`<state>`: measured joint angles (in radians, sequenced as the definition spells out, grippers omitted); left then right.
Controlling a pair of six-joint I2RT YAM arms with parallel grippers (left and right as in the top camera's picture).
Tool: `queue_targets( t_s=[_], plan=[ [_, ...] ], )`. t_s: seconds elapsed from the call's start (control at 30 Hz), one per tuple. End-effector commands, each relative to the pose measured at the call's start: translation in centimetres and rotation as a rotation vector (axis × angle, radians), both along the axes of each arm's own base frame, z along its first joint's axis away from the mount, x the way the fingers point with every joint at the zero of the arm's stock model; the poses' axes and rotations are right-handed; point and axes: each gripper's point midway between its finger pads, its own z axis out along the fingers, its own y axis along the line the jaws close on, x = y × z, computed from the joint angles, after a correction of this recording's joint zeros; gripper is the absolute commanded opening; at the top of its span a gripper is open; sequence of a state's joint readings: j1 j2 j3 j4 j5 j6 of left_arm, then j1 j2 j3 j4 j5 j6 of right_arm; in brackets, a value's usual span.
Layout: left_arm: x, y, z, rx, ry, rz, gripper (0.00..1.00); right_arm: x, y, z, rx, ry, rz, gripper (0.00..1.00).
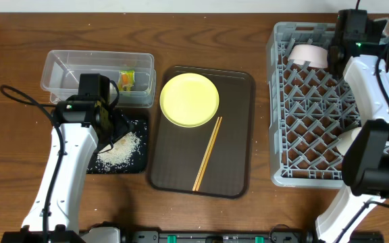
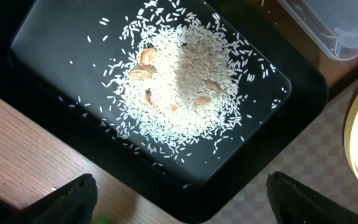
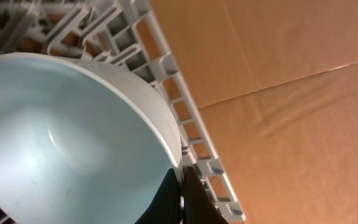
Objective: Sort waste into correct bins and load items into the dishwasher rack
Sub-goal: 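Carry the blue bowl right and place it in the rack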
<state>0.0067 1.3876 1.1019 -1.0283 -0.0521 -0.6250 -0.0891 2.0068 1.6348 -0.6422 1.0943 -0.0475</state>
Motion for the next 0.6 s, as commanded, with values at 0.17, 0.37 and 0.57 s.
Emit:
queue_targets(
  t_s=[0.17,0.37,0.57],
  plan=[
    [0.2,0.3,0.2,0.009,-0.003,0.008,0.90,1.3,2.1,-1.7,0.072,-0.031,0.047,0.01],
    [0.2,0.3,0.2,0.008,-0.003,0.008,0.90,1.6,4.3,-2.6,0.117,-0.021,0.085,0.01],
    [0.2,0.3,0.2,0.008,-0.003,0.008,0.90,0.9,5.6,-3.4,0.150,0.011,0.089,0.01]
  ],
)
